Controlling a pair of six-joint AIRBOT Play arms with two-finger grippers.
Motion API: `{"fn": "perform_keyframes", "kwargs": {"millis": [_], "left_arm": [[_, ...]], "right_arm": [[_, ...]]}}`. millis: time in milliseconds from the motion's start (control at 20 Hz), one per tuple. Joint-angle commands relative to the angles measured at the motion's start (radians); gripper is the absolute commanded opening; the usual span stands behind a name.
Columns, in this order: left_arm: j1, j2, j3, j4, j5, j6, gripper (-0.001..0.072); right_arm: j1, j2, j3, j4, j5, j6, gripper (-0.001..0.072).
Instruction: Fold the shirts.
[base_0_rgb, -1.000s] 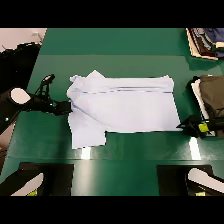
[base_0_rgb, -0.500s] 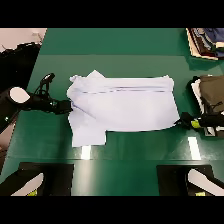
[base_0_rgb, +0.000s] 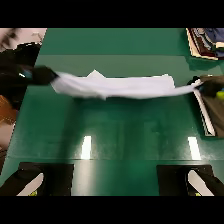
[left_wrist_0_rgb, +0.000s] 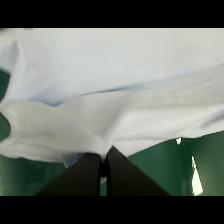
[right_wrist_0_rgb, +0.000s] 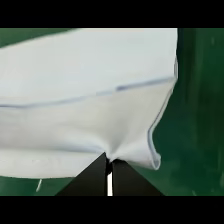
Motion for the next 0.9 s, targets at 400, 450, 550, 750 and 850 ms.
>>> {"fn": "perform_keyframes", "kwargs": {"millis": [400,450,550,750,850], "left_arm": [[0.0,0.096,0.904,0.046,-0.005,-0.021,0.0023],[0.0,0.096,0.911,0.055,-0.004,-0.021,0.0023],[0.0,0.093,0.874,0.114,-0.027,-0.025,0.0023],[0.0,0.056,0.575,0.174,-0.068,-0.032,0.0025],[0.0,-0.008,0.427,0.172,-0.1,-0.031,0.0026]], "right_arm": [[-0.021,0.123,0.691,-0.122,0.063,0.067,0.0016],[-0.039,0.113,0.733,-0.131,0.093,0.077,0.0016],[-0.072,0.068,0.815,-0.127,0.167,0.095,0.0016],[-0.032,-0.116,0.935,-0.123,0.285,0.145,0.0016],[0.043,-0.207,0.908,-0.132,0.299,0.163,0.0016]]}}
